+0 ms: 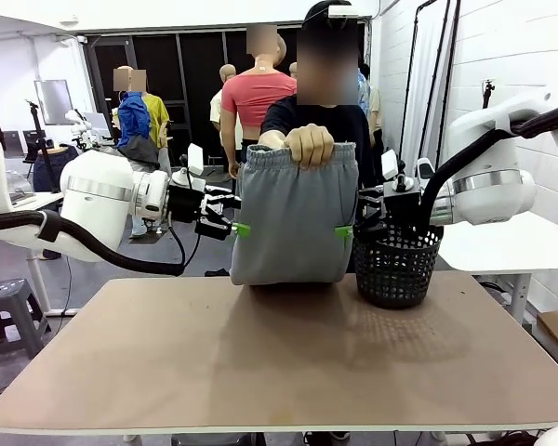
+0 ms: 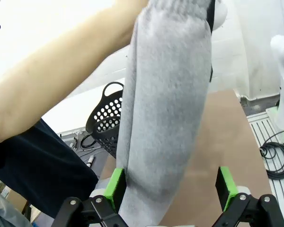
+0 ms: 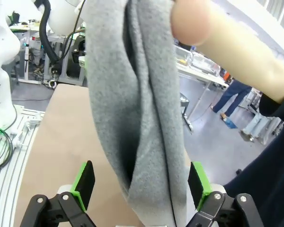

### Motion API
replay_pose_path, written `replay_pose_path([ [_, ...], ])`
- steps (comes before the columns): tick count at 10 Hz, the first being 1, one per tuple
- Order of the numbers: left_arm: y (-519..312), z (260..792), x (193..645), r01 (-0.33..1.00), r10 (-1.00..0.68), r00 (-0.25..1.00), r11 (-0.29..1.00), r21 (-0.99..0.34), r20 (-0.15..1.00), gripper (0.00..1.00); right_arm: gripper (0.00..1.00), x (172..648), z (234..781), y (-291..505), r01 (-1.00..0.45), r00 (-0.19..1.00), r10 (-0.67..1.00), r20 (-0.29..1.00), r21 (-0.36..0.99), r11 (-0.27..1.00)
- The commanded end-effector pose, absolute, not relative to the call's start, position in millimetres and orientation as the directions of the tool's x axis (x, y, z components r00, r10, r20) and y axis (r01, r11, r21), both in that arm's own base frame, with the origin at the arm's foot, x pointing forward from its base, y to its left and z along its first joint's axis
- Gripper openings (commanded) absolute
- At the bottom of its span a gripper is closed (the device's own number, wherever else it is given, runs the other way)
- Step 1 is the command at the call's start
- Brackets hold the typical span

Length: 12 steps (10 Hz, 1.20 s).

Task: Fold the training pants.
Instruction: Grab both ends of the Training pants handed by a person.

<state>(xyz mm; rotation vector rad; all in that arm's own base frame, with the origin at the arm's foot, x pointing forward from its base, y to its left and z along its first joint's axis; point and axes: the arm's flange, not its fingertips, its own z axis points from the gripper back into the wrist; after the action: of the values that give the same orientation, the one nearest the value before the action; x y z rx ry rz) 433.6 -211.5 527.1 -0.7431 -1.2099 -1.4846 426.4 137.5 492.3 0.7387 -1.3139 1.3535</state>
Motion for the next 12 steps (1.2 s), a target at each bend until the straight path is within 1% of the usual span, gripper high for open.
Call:
replay_pose_path([
  [1, -219, 528, 434, 0.944, -0.272, -0.3, 0.052, 0.325, 0.914, 1.0, 1.0, 432, 491, 145, -0.94, -0.279, 0.199, 0.939, -0.309, 0.142],
  [4, -231, 534, 424, 0.951, -0.22, -0.29, 0.046, 0.306, 0.932, 1.0, 1.0, 434, 501, 160, -0.951, -0.282, 0.129, 0.951, -0.295, 0.096],
  [7, -236, 540, 413, 0.955, -0.183, -0.272, 0.069, 0.288, 0.945, 1.0, 1.0, 431, 512, 166, -0.965, -0.256, 0.068, 0.964, -0.26, 0.045],
  [9, -237, 539, 415, 0.964, -0.163, -0.236, 0.087, 0.252, 0.958, 1.0, 1.0, 431, 516, 171, -0.966, -0.256, 0.045, 0.966, -0.257, 0.02],
  [12, -245, 537, 417, 0.976, -0.153, -0.19, 0.077, 0.204, 0.97, 1.0, 1.0, 432, 524, 177, -0.965, -0.263, 0.023, 0.964, -0.263, -0.002],
])
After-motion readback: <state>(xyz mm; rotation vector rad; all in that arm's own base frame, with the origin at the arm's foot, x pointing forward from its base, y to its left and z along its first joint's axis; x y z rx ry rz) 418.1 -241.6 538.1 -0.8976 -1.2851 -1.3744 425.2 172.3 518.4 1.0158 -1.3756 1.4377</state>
